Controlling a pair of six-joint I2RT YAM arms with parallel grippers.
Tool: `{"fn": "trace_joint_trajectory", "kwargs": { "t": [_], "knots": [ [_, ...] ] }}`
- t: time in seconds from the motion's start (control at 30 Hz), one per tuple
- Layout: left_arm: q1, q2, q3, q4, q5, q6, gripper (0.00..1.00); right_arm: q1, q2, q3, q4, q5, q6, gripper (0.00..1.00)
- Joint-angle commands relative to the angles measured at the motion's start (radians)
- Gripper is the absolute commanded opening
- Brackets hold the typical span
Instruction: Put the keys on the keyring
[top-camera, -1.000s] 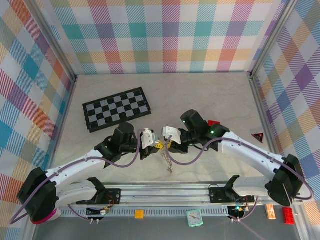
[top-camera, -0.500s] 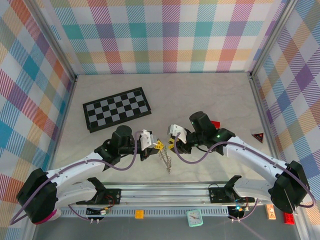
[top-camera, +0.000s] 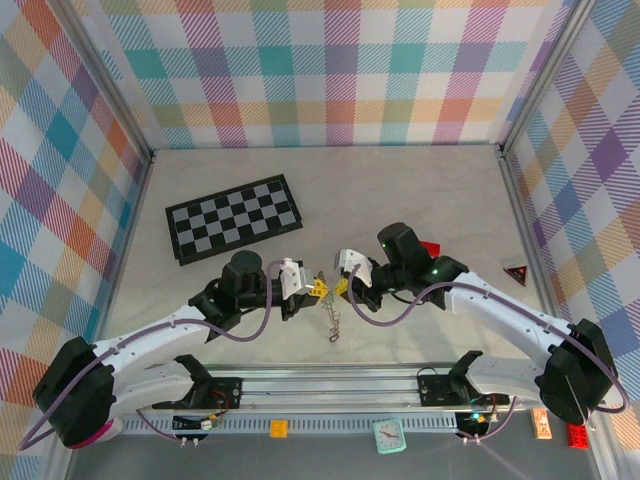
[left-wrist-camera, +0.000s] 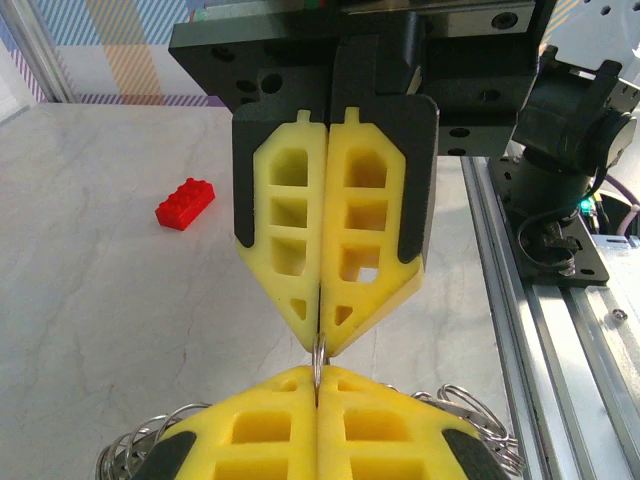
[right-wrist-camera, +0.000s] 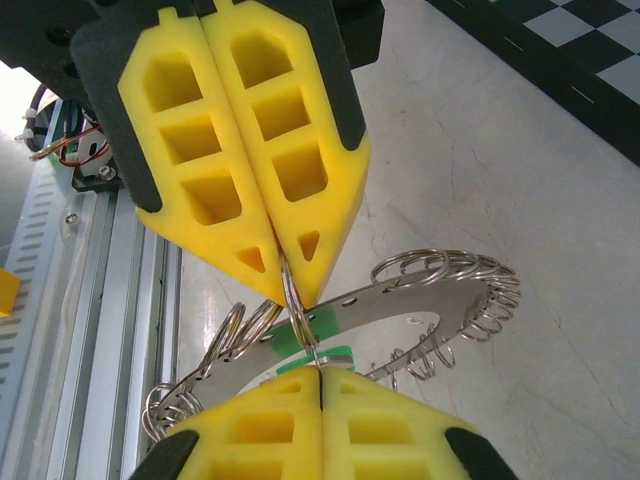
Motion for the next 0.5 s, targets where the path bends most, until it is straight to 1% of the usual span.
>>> {"fn": "trace_joint_trajectory", "kwargs": {
  "t": [0.0,0.17,0.27,0.33,0.47],
  "knots": [
    [-0.001,-0.022,-0.008,0.067,0.044,-0.004,0.0,0.001,0.014,0.008,0.008,-0.028,-0.013,0.05],
    [-0.001,-0.011,-0.01,0.109,0.066,-0.022,0.0,0.002,0.067,0.033,0.0,-0.046,-0.015,0.01],
    [-0.001,-0.007,-0.009,0.115,0.067,-0.024,0.0,0.001,0.076,0.039,0.006,-0.056,-0.013,0.0],
    [0.0,-0.007,-0.012,0.115,0.064,-0.024,0.0,0.002,0.061,0.031,0.016,-0.05,-0.012,0.01],
    [0.0,-0.008,-0.019,0.113,0.06,-0.022,0.0,-0.003,0.016,0.005,0.025,-0.029,-0.005,0.1]
  ]
}}
